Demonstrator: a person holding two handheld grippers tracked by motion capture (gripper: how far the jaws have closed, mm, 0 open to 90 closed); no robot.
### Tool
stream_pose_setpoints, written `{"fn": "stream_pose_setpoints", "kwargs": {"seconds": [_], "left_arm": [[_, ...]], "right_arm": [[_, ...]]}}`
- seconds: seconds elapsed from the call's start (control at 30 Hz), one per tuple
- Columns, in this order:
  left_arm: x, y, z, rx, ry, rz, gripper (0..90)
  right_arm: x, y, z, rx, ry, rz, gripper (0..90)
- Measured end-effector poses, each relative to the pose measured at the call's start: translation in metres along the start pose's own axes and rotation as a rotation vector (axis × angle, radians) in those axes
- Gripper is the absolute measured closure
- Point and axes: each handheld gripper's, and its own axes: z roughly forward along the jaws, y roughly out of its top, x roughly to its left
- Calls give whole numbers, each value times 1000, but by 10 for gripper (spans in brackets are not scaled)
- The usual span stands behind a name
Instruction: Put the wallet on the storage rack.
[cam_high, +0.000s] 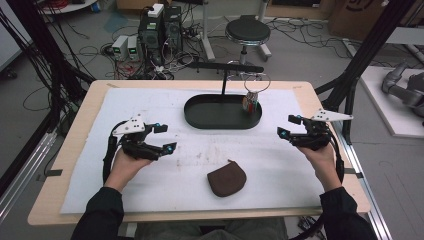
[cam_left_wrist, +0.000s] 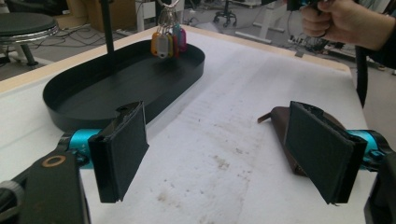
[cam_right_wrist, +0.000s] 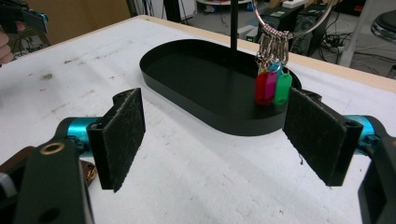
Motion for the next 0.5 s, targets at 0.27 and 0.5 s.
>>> {"fn": "stream_pose_setpoints", "kwargs": {"seconds": [0.27, 0.5], "left_arm": [[-18, -2, 24, 30, -67, -16, 229], [-34, -12, 48, 91, -153, -69, 272]], "right_arm": [[-3, -1, -3, 2, -8, 8, 218], [-4, -2, -1, 13, -17, -3, 219]]}}
